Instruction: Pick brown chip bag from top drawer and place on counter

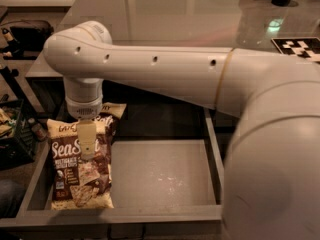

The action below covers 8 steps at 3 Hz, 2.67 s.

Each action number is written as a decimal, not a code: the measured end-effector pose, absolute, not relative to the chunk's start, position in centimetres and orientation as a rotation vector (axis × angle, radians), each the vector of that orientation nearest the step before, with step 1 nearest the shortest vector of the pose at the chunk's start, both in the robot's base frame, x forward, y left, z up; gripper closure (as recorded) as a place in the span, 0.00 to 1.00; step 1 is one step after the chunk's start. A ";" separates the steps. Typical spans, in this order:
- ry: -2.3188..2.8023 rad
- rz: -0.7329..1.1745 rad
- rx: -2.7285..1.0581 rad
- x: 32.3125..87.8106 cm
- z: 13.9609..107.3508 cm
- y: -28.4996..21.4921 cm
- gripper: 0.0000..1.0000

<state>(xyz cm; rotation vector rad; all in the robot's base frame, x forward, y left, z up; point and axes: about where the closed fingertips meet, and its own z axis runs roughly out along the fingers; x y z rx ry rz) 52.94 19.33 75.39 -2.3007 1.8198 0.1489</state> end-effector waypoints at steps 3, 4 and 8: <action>1.800 0.240 -2.410 53.3 69.7 23.6 0.00; 1.791 0.233 -2.435 52.8 68.9 23.8 0.18; 1.780 0.247 -2.428 52.3 69.5 23.4 1.00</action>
Offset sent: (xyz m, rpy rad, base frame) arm 0.0093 0.0540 -0.0576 -0.0178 0.0827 0.0763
